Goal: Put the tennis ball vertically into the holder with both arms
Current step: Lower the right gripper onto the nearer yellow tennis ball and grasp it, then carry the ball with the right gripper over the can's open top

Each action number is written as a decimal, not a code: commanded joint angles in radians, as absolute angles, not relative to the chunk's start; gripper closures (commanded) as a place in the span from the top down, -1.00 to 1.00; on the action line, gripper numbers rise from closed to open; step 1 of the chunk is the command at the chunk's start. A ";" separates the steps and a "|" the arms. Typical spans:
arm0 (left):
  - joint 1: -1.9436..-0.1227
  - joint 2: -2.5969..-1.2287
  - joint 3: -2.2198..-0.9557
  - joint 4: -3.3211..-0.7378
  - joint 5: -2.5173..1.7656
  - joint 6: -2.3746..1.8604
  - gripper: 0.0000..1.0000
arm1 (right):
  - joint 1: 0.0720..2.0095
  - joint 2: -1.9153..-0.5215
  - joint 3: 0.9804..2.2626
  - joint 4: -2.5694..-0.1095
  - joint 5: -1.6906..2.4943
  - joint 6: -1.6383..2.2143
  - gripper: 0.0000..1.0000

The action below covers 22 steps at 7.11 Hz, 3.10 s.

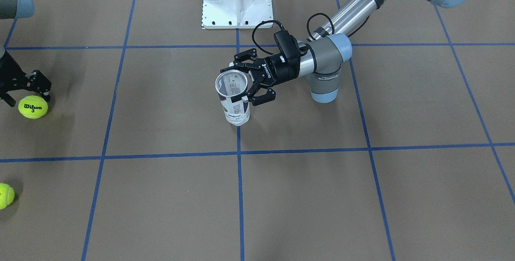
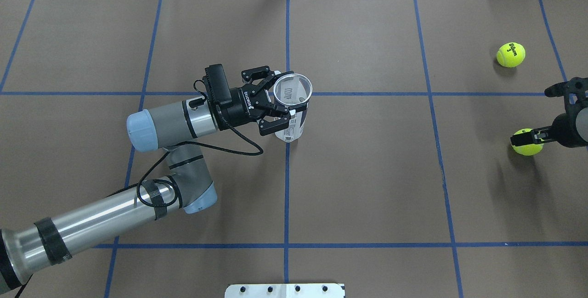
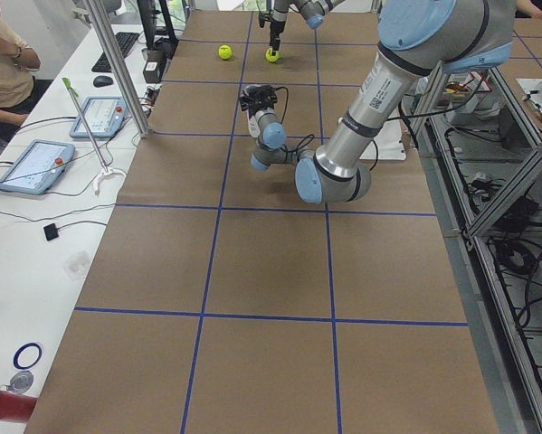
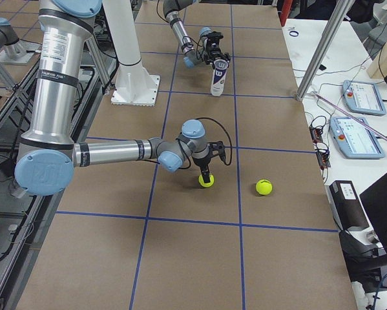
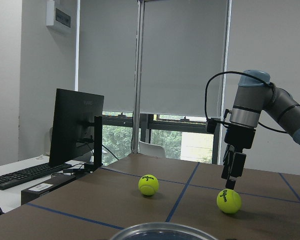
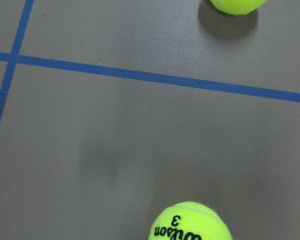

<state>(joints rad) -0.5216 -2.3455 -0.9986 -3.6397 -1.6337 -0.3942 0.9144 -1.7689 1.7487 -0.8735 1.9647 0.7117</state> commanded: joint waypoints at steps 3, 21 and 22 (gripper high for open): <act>-0.522 -2.345 -0.997 -3.640 -1.634 -0.394 0.61 | 0.864 -1.772 1.704 -0.853 1.894 0.701 0.96; -0.514 -2.341 -0.971 -3.663 -1.638 -0.391 0.91 | 0.957 -1.206 2.080 -1.555 2.218 0.929 -0.79; -0.514 -2.339 -0.965 -3.663 -1.638 -0.391 0.92 | 0.947 -1.165 2.083 -1.572 2.218 0.972 -0.78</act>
<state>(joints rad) -0.5146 -2.3404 -0.9719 -3.6637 -1.6381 -0.3912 0.9587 -1.2218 2.0694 -1.5209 2.2167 0.9303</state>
